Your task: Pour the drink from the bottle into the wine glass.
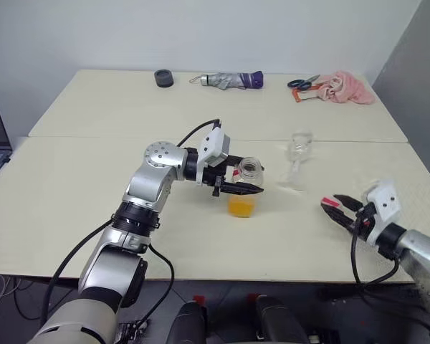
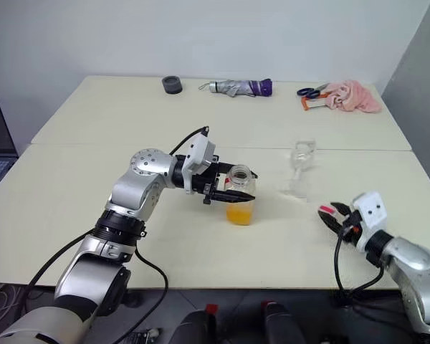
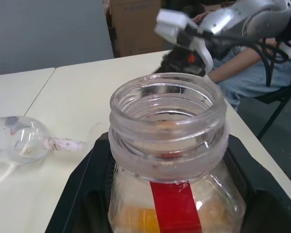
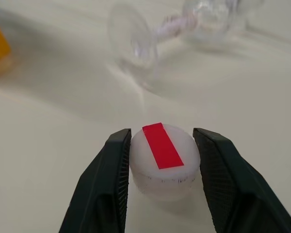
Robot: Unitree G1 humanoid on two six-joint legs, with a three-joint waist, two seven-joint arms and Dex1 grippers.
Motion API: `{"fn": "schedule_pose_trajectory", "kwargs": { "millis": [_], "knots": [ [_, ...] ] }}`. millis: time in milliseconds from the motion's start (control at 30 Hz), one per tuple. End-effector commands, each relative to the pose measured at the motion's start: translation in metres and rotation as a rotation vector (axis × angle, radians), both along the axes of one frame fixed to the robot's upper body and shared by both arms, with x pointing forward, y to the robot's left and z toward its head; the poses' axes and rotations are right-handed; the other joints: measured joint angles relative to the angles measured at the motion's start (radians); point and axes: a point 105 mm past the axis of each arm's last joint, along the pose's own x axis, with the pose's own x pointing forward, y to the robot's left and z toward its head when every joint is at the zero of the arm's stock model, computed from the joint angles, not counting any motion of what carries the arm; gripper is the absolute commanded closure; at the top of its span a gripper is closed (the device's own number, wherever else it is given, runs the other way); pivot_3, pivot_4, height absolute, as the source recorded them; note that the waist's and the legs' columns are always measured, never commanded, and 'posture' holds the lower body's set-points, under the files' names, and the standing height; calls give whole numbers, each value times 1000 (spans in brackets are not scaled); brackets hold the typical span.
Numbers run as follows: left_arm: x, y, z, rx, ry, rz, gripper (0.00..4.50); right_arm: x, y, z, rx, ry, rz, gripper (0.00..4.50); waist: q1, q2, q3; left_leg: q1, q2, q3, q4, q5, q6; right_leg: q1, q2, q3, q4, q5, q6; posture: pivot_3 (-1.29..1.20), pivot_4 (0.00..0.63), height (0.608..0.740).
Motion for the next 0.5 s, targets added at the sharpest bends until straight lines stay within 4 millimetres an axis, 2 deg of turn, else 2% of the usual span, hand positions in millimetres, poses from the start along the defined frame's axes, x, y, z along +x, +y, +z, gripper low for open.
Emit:
{"fn": "schedule_pose_trajectory", "kwargs": {
  "millis": [33, 133, 200, 333, 367, 500],
  "knots": [
    [-1, 2, 18, -48, -67, 5, 2316, 0, -2, 13, 43, -65, -7, 1219, 0, 0, 0, 0, 0, 0, 0, 0, 0, 0, 0, 0, 0, 0, 0, 0, 150, 740],
    [0, 4, 19, -53, -68, 19, 2316, -6, 2, 17, 68, -51, 32, 145, 3, 0, 0, 0, 0, 0, 0, 0, 0, 0, 0, 0, 0, 0, 0, 0, 150, 740],
    [1, 5, 19, -60, -68, 33, 2316, -8, 3, 22, 82, -52, 48, 0, 5, 0, 0, 0, 0, 0, 0, 0, 0, 0, 0, 0, 0, 0, -1, 0, 150, 740],
    [5, 11, 22, -81, -71, 77, 2316, -13, 9, 38, 55, -72, 109, 0, 5, 0, 0, -1, -1, 0, 0, 0, 0, 0, -1, 0, 0, 0, 0, 0, 150, 740],
    [7, 14, 23, -90, -72, 99, 2316, -15, 16, 46, 46, -83, 149, 0, 4, 0, 0, 0, -1, 0, 0, 0, 0, 0, -1, 0, 0, 0, 0, 0, 150, 740],
    [30, 45, 35, -160, -90, 322, 2316, -18, 89, 88, 52, -153, 479, 0, -21, 1, 1, 1, 1, 1, 0, 0, 0, 0, 0, 1, 0, 0, 0, 0, 150, 740]
  ]
}}
